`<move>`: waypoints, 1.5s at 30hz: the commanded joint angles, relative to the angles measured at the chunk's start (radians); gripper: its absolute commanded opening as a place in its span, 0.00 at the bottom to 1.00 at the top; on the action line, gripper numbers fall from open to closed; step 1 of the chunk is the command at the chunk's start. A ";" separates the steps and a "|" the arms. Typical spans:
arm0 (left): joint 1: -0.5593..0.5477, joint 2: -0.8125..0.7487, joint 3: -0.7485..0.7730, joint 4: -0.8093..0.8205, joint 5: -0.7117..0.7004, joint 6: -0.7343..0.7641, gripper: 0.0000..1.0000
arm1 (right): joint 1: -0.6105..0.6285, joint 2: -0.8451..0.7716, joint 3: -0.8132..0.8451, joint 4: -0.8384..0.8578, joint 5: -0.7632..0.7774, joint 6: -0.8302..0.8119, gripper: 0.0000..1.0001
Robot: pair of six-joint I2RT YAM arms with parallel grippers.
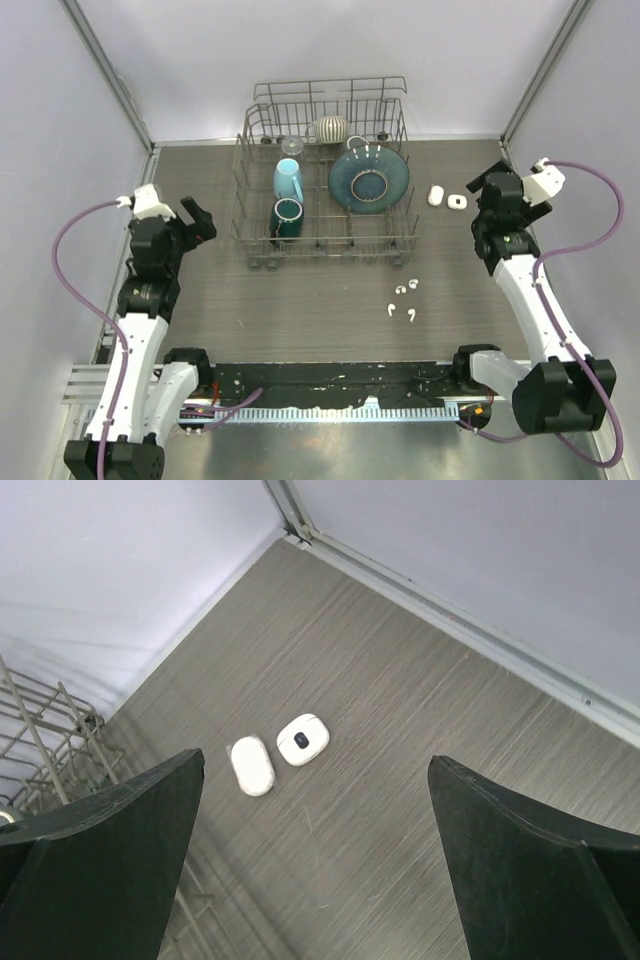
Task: Insert the wireless bluetooth earbuds into the charging case
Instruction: Pick up the charging case at the center of the board.
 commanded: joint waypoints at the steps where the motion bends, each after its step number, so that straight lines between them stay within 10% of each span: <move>1: 0.000 -0.073 -0.170 0.106 -0.034 -0.033 1.00 | -0.003 0.099 0.183 -0.368 0.035 0.230 1.00; 6: 0.000 -0.106 -0.198 0.078 -0.062 -0.010 1.00 | -0.002 0.171 0.346 -0.540 0.022 0.218 1.00; 10: -0.003 -0.081 -0.161 -0.008 -0.084 0.061 1.00 | -0.002 0.165 0.285 -0.334 -0.064 0.031 1.00; 27: -0.003 -0.178 -0.119 -0.142 -0.039 -0.009 1.00 | -0.071 0.498 0.533 -0.417 -0.240 0.152 0.87; 45: -0.003 -0.081 -0.076 -0.248 -0.075 -0.041 1.00 | -0.209 0.961 0.824 -0.593 -0.550 0.606 0.85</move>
